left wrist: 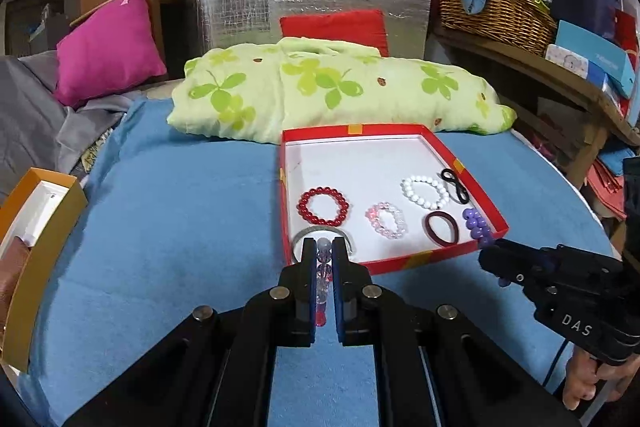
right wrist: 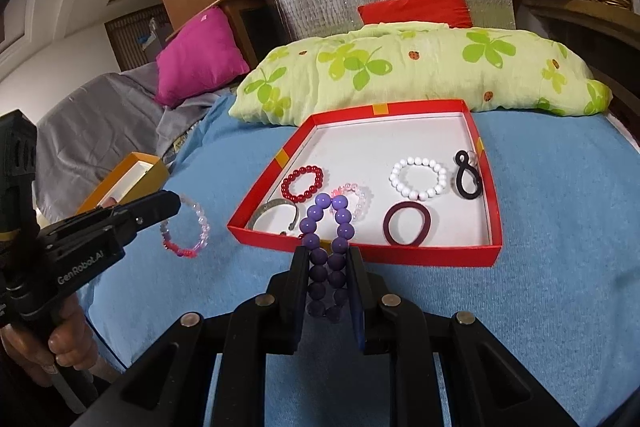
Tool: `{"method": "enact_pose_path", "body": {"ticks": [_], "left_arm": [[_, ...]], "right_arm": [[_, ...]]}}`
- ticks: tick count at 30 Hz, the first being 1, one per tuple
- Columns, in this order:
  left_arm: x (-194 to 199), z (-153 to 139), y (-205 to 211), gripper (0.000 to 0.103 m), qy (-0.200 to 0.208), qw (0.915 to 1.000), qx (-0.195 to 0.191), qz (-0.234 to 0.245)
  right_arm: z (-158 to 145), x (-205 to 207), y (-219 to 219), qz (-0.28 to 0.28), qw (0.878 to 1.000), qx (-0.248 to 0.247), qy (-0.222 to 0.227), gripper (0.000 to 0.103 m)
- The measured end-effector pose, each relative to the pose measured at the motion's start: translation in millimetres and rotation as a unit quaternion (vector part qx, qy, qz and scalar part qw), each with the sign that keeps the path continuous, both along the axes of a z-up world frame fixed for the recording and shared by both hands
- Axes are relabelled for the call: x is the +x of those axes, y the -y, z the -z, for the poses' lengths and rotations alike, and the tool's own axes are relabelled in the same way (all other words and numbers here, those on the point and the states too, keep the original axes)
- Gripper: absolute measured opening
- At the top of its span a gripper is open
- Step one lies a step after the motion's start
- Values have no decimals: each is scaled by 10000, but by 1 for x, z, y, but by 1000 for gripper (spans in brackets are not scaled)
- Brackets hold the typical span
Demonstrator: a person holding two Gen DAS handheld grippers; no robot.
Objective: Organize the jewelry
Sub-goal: 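Carry the purple and white-and-pink bracelets over the red box with both grippers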
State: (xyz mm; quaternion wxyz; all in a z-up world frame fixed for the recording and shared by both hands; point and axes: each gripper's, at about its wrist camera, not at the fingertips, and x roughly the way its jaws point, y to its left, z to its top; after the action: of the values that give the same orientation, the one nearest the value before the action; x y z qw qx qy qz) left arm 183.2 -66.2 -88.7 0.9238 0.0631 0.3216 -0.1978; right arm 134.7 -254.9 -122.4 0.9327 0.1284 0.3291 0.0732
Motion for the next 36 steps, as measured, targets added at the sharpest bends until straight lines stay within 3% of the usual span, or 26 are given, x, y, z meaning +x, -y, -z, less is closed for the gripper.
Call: {"method": "enact_pose_path", "body": {"ticks": [15, 26, 36], "left_arm": [[17, -3, 11, 8, 210, 9994, 180, -207], [39, -11, 31, 8, 495, 9974, 389, -352], [74, -13, 58, 8, 562, 9956, 640, -381]], "right_arm": [[-14, 24, 11, 140, 9997, 119, 151, 20], [-11, 73, 38, 243, 9978, 613, 22, 20], [-5, 125, 56, 346, 9964, 767, -68, 20]]}}
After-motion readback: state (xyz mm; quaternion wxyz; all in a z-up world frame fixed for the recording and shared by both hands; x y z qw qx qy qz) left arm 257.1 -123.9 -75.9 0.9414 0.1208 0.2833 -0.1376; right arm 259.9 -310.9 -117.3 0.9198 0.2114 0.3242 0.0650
